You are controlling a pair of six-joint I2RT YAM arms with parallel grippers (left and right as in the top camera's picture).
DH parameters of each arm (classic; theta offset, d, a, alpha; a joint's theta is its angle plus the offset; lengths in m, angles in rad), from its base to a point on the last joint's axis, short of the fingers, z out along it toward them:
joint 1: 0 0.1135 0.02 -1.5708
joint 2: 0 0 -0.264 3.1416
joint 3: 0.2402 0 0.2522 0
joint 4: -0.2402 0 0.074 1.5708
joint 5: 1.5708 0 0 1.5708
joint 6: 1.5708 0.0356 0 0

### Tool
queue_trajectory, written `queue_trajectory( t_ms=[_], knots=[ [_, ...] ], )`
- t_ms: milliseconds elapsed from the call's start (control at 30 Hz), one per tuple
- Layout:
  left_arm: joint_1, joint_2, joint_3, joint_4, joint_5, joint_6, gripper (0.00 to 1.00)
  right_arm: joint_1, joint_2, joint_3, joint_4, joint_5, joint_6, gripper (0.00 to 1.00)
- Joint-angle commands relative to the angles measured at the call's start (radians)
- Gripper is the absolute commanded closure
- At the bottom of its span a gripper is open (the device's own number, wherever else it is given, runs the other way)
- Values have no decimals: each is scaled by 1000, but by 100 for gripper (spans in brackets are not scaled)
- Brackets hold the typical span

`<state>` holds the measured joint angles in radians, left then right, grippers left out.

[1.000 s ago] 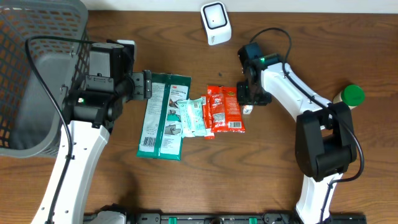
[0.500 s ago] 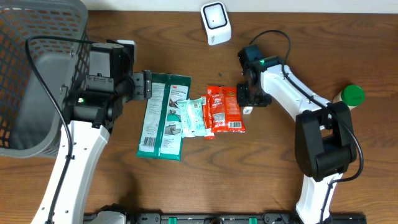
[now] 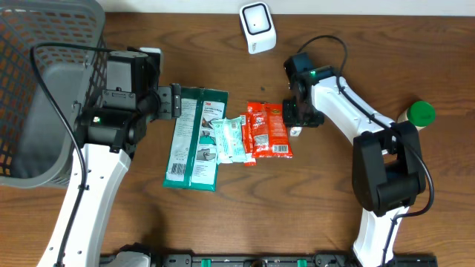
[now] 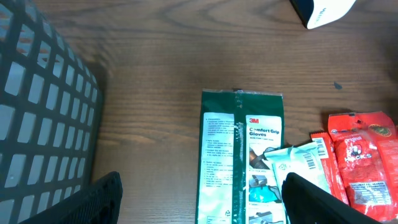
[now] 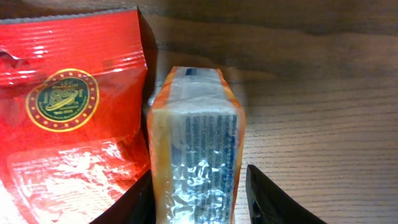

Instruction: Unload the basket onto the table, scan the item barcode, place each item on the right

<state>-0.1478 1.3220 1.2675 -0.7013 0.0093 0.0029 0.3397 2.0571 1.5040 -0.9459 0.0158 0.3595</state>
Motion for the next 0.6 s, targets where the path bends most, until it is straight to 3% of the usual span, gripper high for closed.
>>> queue_trajectory(
  t_ms=[0, 367, 467, 500, 567],
  knots=[
    [0, 4, 2, -2, -5, -5, 17, 0, -6, 37, -10, 8, -2, 59],
    [0, 4, 2, -2, -5, -5, 18, 1, -10, 47, -47, 2, -9, 61],
    [0, 4, 2, -2, -5, -4, 17, 1, -10, 47, -52, 2, -9, 68],
    [0, 4, 2, -2, -5, -5, 18, 1, -10, 47, -53, 2, -9, 78],
    [0, 4, 2, -2, -5, -5, 18, 0, -10, 47, -52, 2, -9, 87]
  ],
)
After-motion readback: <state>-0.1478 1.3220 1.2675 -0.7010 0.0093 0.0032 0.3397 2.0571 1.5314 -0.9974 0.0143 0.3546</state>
